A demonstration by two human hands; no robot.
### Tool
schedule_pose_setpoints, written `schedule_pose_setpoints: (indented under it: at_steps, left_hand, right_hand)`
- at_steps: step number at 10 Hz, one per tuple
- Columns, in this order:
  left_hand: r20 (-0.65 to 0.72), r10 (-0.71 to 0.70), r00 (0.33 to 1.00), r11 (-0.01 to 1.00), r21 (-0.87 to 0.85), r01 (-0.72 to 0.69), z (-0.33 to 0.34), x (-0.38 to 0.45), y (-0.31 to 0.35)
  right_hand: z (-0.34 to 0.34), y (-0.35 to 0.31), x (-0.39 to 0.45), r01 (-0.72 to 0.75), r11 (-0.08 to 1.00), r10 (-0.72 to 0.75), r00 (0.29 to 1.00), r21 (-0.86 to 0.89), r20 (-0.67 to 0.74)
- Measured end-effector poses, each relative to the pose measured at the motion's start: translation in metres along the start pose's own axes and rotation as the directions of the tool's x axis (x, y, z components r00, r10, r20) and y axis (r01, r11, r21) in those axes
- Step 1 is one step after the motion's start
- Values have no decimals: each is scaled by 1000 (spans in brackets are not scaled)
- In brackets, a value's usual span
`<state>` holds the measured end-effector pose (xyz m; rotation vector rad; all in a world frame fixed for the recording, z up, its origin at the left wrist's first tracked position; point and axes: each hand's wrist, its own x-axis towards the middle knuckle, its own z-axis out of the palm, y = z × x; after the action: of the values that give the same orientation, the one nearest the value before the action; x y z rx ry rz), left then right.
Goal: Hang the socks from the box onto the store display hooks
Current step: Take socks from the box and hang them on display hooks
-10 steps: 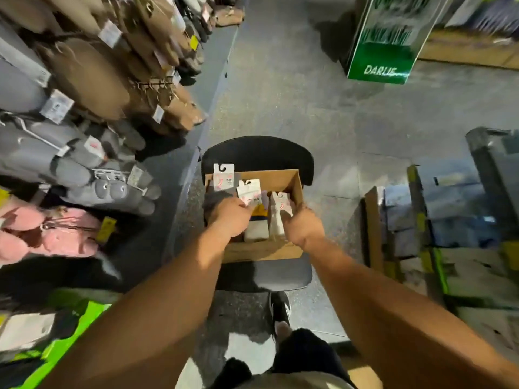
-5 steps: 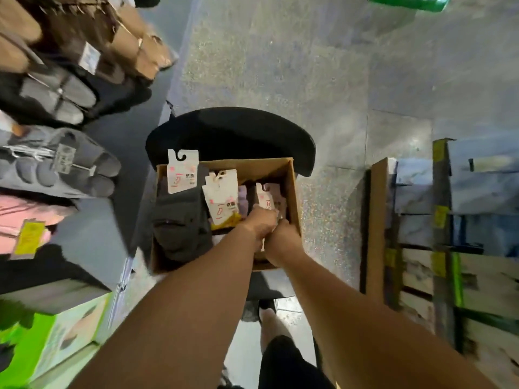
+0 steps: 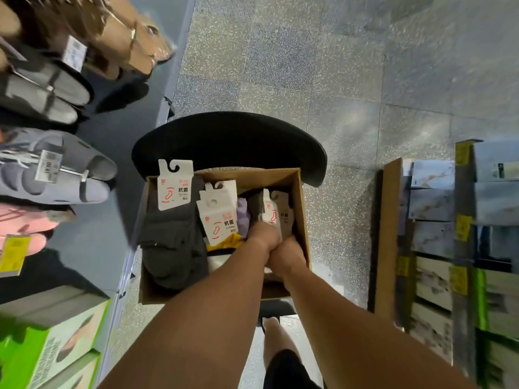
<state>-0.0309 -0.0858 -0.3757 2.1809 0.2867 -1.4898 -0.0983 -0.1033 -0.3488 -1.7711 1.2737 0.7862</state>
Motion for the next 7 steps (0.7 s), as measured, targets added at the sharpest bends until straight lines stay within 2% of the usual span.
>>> schedule_pose_setpoints:
  at_steps: [1,2,3,5,7]
  left_hand:
    - [-13,15,1000,999,-33,-15,0,-11,5]
    - [43,-15,999,995,-102,19,1,-10,1]
    - [84,-44,995,980,-188,60,-1,-11,2]
    - [135,-54,989,962,-260,88,-7,-22,-1]
    - [70,-52,996,969,-237,67,0,-14,-5]
  right_hand:
    - [-3,1,-6,-38,990,44,998,136,-43]
    - [7,6,-3,-51,918,69,997,392,-32]
    - [5,2,-12,-65,889,98,994,453,-50]
    - [-11,-3,-31,-99,926,132,989,364,-66]
    - [-9,3,-23,-61,960,81,995,273,-63]
